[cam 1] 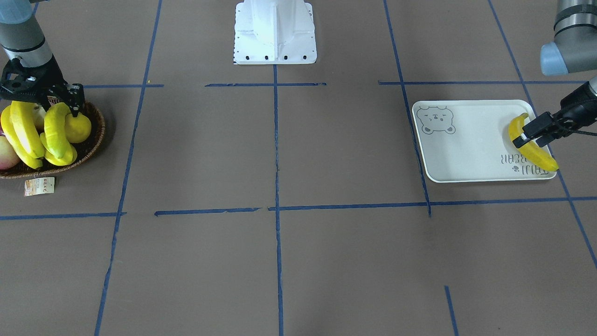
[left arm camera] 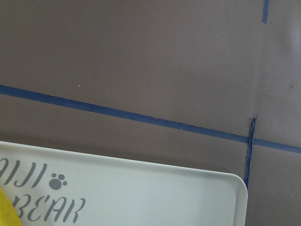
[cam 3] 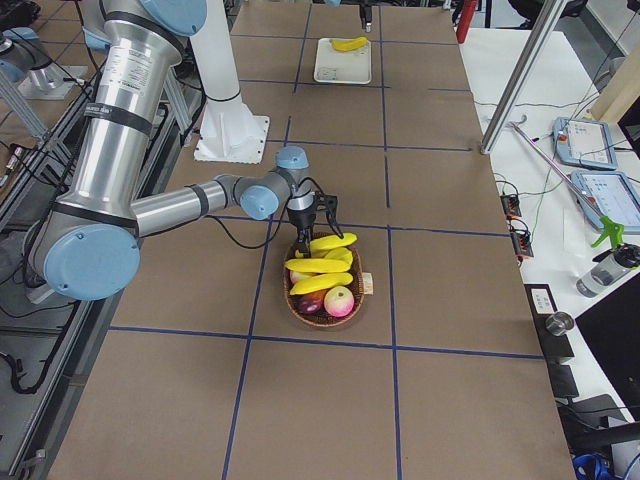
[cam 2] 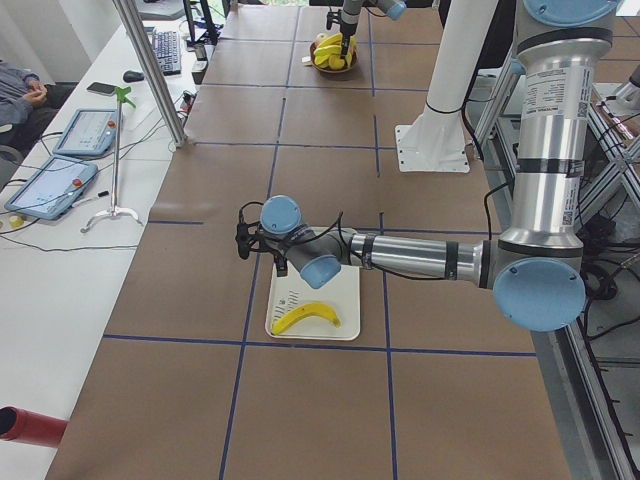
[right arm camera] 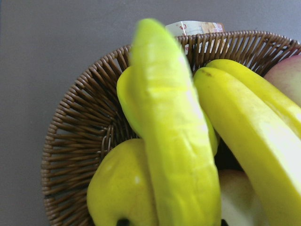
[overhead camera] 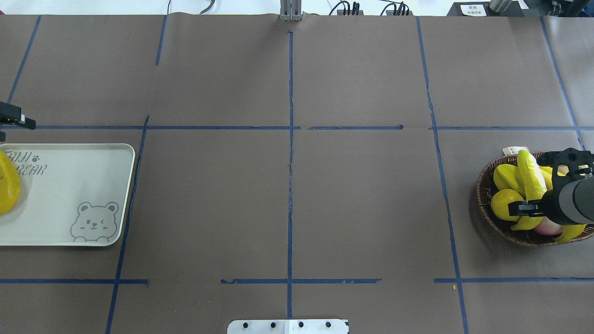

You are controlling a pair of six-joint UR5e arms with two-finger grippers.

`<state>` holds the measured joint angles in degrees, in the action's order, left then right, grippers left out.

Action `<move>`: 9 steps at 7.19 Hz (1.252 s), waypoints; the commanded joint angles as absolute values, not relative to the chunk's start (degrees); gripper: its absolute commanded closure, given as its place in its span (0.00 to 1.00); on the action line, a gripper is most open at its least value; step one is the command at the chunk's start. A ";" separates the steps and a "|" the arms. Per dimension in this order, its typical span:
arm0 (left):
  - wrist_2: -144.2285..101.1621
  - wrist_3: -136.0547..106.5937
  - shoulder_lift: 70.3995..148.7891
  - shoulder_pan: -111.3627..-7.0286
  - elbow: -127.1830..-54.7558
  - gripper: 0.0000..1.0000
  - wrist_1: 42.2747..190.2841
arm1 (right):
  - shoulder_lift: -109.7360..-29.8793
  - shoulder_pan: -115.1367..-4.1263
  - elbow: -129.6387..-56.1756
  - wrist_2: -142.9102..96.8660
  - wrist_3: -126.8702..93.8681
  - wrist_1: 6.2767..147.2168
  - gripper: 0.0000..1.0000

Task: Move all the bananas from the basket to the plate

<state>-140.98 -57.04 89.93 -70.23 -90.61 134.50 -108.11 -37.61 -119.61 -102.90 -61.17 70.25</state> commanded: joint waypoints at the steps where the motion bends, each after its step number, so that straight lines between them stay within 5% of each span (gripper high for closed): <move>1: -140.98 -57.04 89.48 -70.22 -91.23 0.00 134.56 | -108.02 -37.62 -119.71 -103.01 -61.17 70.22 0.72; 5: -140.98 -57.04 89.30 -70.22 -91.32 0.00 134.47 | -107.49 -37.71 -123.37 -103.71 -61.08 70.40 0.91; 9: -141.06 -57.04 89.82 -69.96 -91.40 0.00 135.78 | -104.00 -40.08 -127.71 -107.05 -61.43 71.02 0.97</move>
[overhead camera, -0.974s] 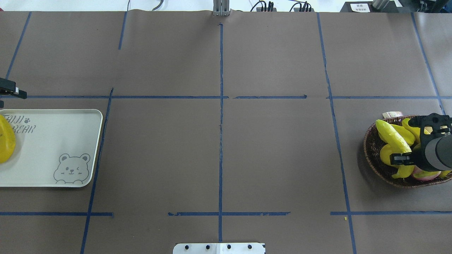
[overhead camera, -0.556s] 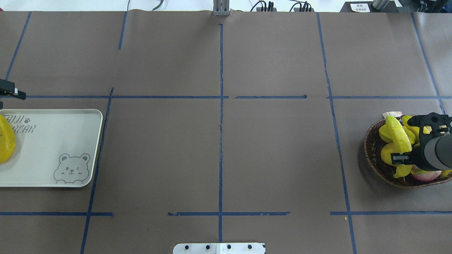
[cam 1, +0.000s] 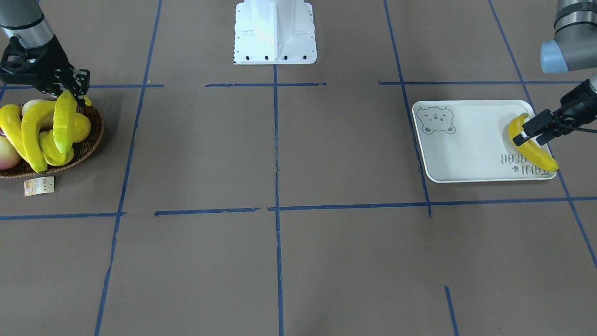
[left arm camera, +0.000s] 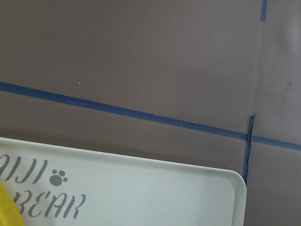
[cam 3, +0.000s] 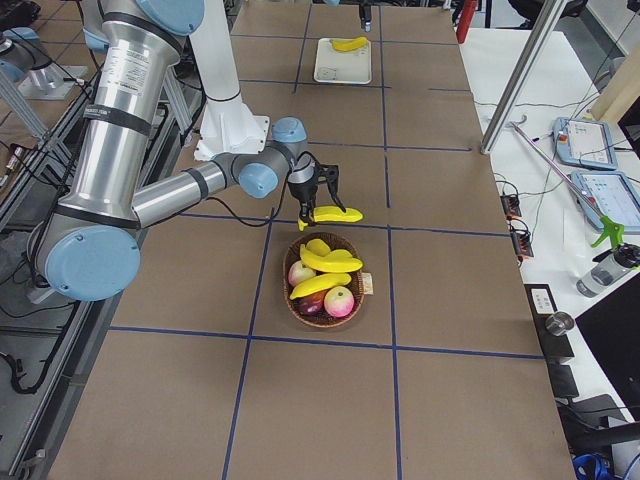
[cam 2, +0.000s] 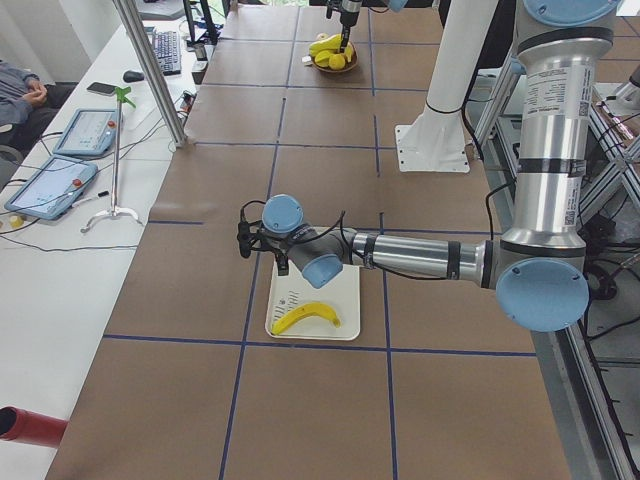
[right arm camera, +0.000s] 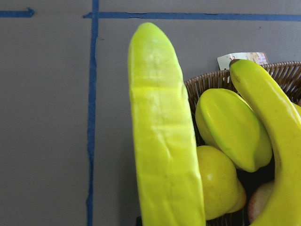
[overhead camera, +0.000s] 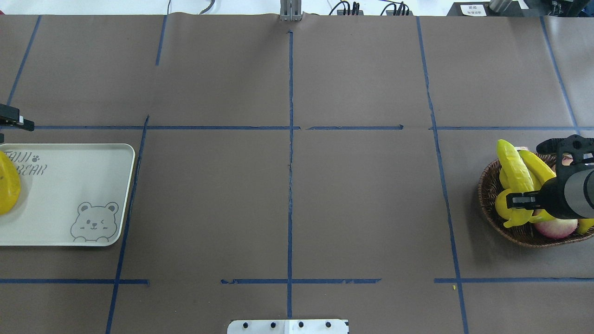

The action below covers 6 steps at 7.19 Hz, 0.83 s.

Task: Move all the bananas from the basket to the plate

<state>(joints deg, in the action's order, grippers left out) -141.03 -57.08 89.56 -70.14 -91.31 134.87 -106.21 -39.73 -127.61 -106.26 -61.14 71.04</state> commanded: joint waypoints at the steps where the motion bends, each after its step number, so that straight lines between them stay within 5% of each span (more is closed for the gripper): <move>1: -141.15 -57.91 90.09 -69.70 -91.32 0.00 139.27 | -98.58 -39.99 -125.96 -107.14 -61.87 71.02 0.96; 6: -141.86 -64.10 99.99 -66.72 -91.50 0.00 142.21 | -75.02 -31.67 -119.20 -105.57 -78.53 70.14 0.96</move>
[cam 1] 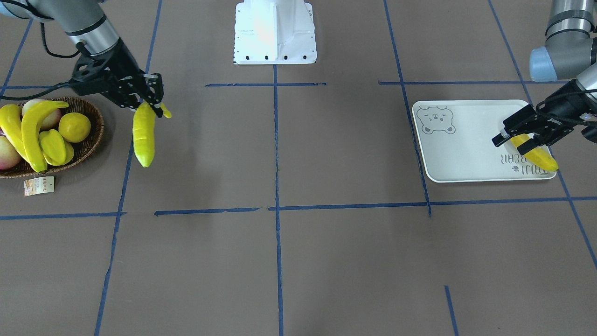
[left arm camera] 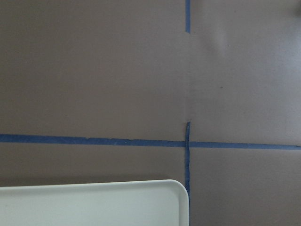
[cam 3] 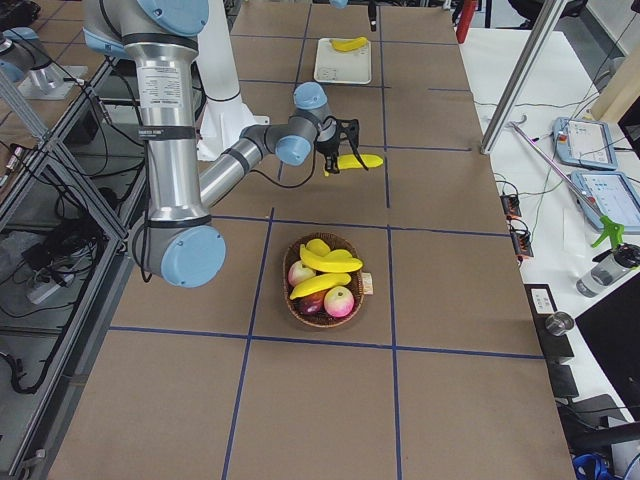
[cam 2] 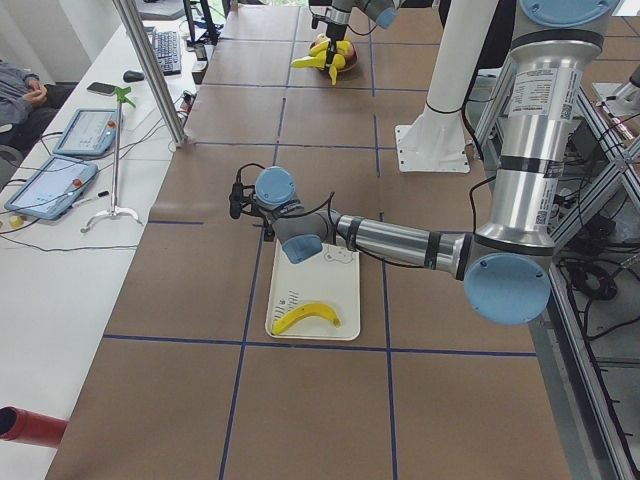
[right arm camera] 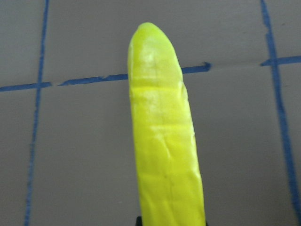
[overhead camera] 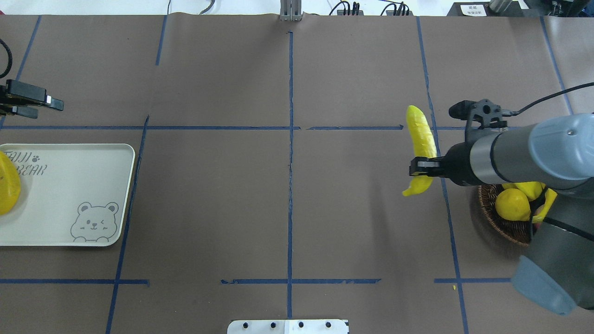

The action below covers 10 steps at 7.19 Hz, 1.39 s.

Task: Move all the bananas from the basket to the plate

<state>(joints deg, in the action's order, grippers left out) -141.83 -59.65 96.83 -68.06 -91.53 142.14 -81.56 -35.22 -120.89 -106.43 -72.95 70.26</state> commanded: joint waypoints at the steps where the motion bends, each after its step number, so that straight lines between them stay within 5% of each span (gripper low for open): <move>1: -141.86 -71.56 103.50 -64.79 -91.58 0.00 142.29 | -70.71 -29.20 -118.40 -103.38 -79.70 70.22 0.96; 5: -141.24 -88.47 113.62 -56.17 -92.90 0.00 142.30 | -64.80 -25.06 -108.50 -101.96 -81.64 50.57 0.96; 10: -126.23 -103.77 120.92 -46.77 -95.89 0.01 142.12 | -55.74 -21.71 -102.76 -94.14 -88.68 51.33 0.97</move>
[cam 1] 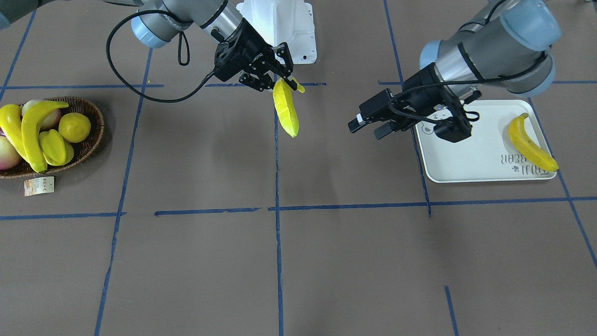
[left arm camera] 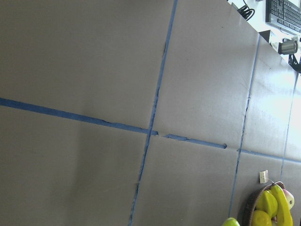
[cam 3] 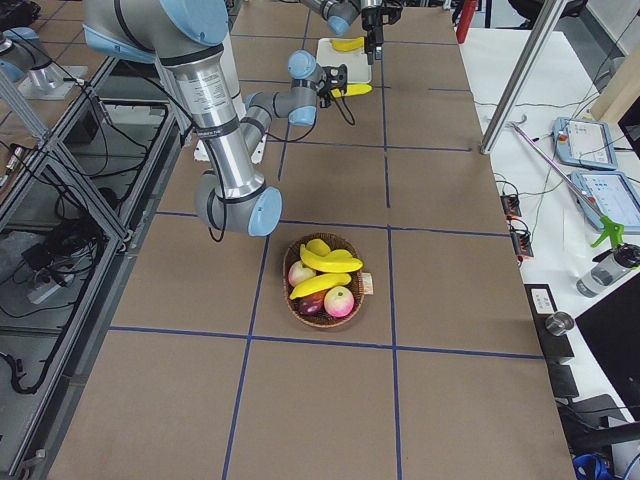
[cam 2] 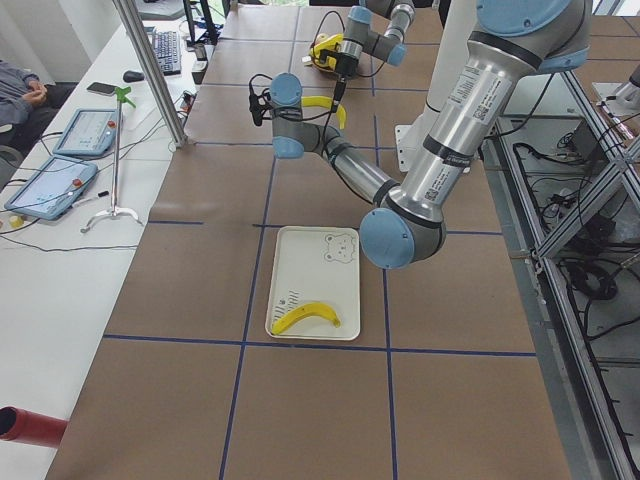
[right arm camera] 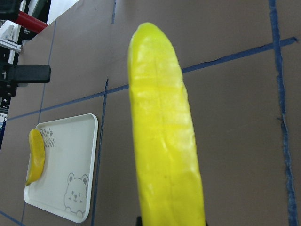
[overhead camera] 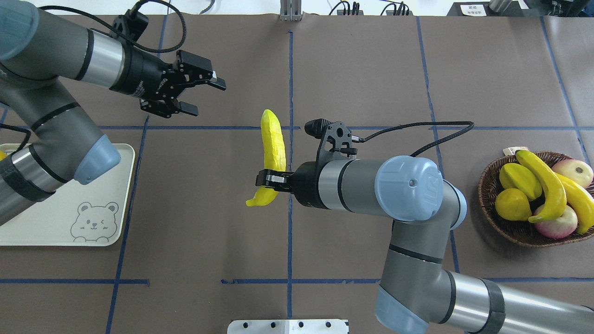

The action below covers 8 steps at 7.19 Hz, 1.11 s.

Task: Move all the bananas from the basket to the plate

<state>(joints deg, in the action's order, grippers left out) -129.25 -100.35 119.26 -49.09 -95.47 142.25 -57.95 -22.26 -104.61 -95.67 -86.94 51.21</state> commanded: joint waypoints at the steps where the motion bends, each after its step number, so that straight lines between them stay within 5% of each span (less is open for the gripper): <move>1: -126.12 -106.76 121.98 -46.15 -95.80 0.01 141.68 | -54.94 -21.45 -102.22 -93.61 -89.29 51.42 0.96; 4: -119.75 -106.61 121.91 -40.10 -95.54 0.01 141.50 | -54.84 -21.36 -102.30 -93.60 -89.30 51.50 0.96; 8: -115.84 -106.52 121.73 -37.88 -95.54 0.29 141.50 | -54.93 -21.09 -102.30 -93.60 -89.30 51.42 0.96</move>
